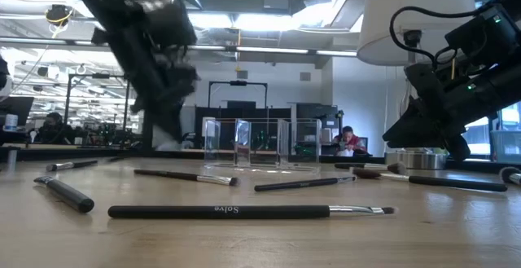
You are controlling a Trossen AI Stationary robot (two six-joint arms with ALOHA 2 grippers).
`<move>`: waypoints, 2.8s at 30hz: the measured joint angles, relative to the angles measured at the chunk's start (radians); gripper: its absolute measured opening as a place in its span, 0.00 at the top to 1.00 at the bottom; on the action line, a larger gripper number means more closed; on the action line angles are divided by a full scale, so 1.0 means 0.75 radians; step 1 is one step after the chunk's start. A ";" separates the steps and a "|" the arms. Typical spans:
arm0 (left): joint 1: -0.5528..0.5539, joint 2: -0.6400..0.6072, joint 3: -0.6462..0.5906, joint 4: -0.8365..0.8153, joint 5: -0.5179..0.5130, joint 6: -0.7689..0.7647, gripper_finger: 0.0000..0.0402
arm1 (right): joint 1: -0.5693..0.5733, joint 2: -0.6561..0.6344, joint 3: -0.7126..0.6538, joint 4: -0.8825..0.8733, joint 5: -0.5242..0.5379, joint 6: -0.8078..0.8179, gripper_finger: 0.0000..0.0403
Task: Put items in baskets/containers
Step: Put the eyeshadow brush into the transparent organizer
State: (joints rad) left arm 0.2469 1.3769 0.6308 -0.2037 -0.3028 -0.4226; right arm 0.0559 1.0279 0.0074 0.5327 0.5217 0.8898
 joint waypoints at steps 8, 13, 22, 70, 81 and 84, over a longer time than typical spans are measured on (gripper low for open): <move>-0.108 -0.283 -0.014 0.674 -0.156 0.353 0.99 | 0.000 0.000 0.000 0.002 0.001 0.000 0.77; -0.211 -0.257 -0.053 0.950 -0.172 0.554 0.99 | 0.000 0.000 0.000 0.002 0.001 -0.005 0.77; -0.230 0.078 -0.069 1.317 -0.302 0.667 0.99 | 0.000 0.000 0.000 0.009 0.001 -0.007 0.77; 0.212 1.244 1.739 -0.618 0.613 1.231 0.67 | 0.000 -0.001 0.091 -0.143 -0.073 -0.228 0.77; 0.216 1.244 1.739 -0.621 0.496 1.214 0.67 | 0.000 -0.001 0.091 -0.140 -0.106 -0.219 0.77; 0.224 1.245 1.739 -0.627 0.471 1.177 0.67 | 0.000 -0.001 0.091 -0.139 -0.106 -0.214 0.77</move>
State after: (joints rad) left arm 0.4147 2.3102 1.9350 -0.6737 0.0505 0.4603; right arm 0.0559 1.0275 0.0753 0.4282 0.4419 0.7292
